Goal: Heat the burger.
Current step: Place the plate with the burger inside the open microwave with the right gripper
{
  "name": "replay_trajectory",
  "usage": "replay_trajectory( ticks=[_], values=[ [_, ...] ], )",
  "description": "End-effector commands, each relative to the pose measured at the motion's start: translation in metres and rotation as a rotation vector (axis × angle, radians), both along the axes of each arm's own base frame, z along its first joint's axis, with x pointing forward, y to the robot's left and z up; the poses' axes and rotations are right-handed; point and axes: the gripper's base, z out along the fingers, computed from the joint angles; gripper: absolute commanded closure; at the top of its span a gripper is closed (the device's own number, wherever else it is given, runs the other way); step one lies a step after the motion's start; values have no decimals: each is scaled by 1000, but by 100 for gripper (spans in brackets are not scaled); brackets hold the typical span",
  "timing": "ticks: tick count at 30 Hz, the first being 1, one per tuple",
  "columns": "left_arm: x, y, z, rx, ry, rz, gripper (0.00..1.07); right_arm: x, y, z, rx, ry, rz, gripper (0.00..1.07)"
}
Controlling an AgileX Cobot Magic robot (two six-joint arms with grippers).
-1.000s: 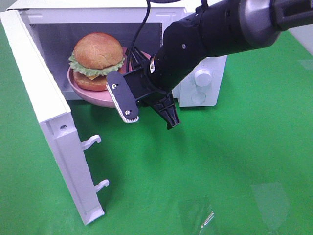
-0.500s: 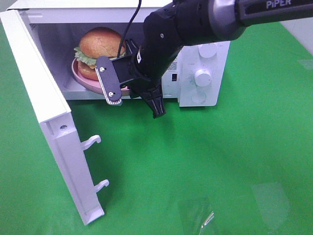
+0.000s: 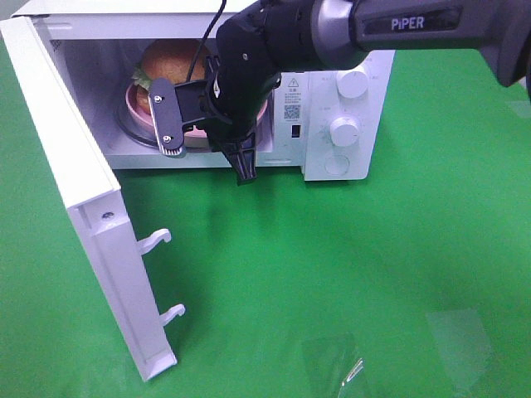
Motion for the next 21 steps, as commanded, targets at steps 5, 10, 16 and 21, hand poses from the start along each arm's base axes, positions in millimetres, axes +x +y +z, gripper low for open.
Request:
replay_trajectory(
  ticks=[5,10,16,21],
  values=[
    [-1,-1,0,-10,-25,0,9,14,10,14,53,-90,-13,107],
    [-1,-1,0,-10,-25,0,9,17,12,14,56,-93,-15,107],
    [-1,-1,0,-10,-25,0,9,20,14,5,44,-81,-19,107],
    [-1,-1,0,-10,-25,0,9,16,19,4,46,-82,-6,107]
  ],
)
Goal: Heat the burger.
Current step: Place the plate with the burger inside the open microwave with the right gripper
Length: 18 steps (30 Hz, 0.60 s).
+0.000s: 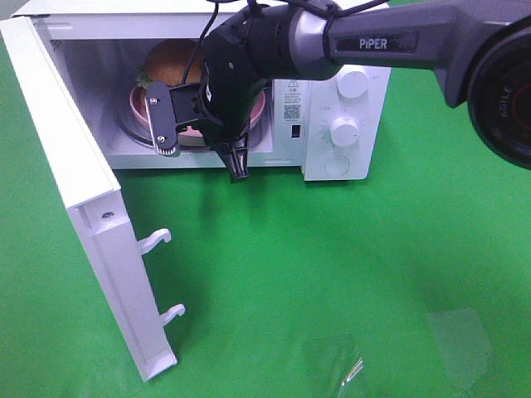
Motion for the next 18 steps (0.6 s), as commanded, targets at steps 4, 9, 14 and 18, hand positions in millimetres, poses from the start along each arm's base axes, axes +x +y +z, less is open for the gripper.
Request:
replay_trajectory(
  ticks=[4,9,14,18],
  values=[
    [-1,-1,0,-10,-25,0,9,1,8,15,58,-64,20,107],
    [-1,-1,0,-10,-25,0,9,1,8,14,64,-56,9,102],
    [-1,-1,0,-10,-25,0,9,1,8,14,79,-49,-10,91],
    [-1,-1,0,-10,-25,0,9,1,8,14,96,-39,-34,79]
  ],
)
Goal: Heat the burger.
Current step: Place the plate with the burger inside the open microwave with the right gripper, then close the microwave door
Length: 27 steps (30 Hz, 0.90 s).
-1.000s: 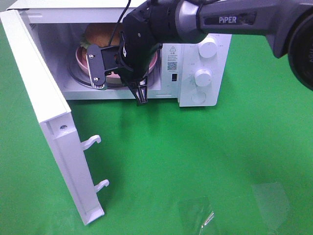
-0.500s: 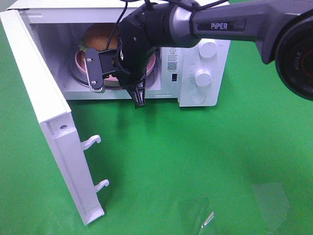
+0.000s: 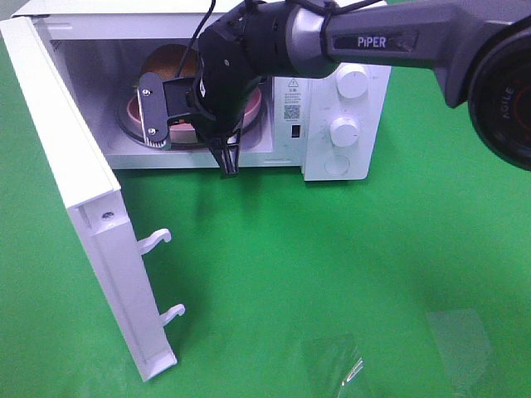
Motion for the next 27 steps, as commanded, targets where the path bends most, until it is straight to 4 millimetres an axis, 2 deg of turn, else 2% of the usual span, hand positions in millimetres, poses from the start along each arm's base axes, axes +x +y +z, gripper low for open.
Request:
replay_trajectory(
  ticks=[1,2,3,7,19,20,23,27],
  values=[
    [-1,-1,0,-10,-25,0,9,1,2,9,44,-20,-22,74],
    [-1,-1,0,-10,-25,0,9,1,2,9,44,-20,-22,74],
    [-1,-1,0,-10,-25,0,9,1,1,9,46,-9,-36,69],
    [-1,-1,0,-10,-25,0,9,0,0,8,50,8,-60,66],
    [-1,-1,0,-10,-25,0,9,-5,-6,17,26,61,-105,65],
    [-1,-1,0,-10,-25,0,9,-7,-8,23,30,76,-122,65],
    [-1,-1,0,-10,-25,0,9,-8,-9,24,30,87,-138,65],
    [-1,-1,0,-10,-25,0,9,-17,-7,41,85,103,-201,59]
  ],
)
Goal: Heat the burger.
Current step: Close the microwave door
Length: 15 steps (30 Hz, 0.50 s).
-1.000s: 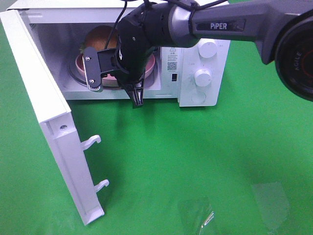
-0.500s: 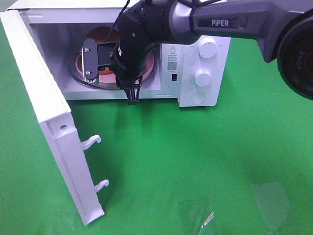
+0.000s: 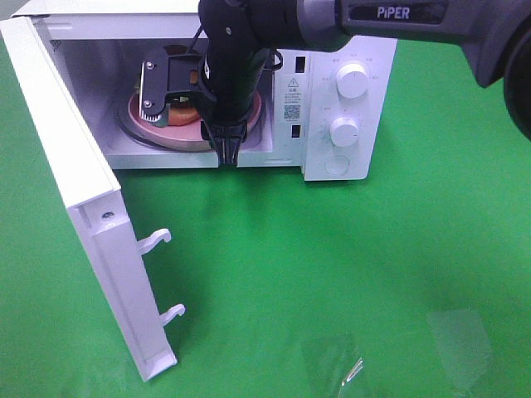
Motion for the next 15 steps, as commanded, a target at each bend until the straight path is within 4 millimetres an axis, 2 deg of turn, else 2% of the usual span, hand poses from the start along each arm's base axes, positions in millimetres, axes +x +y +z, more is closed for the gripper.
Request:
replay_trajectory(
  ticks=[1,4,5,6,10,15],
  values=[
    [-1,-1,0,-10,-25,0,9,-6,2,15,45,-4,-33,59],
    [-1,-1,0,-10,-25,0,9,-15,1,23,67,-1,-45,53],
    [-1,-1,0,-10,-25,0,9,-15,1,23,67,-1,-45,53],
    [-1,-1,0,-10,-25,0,9,-23,1,19,50,15,-34,50],
    [-1,-1,0,-10,-25,0,9,-31,-5,19,44,26,-29,48],
    [-1,-1,0,-10,-25,0,9,-50,-16,20,54,47,-26,45]
  ],
)
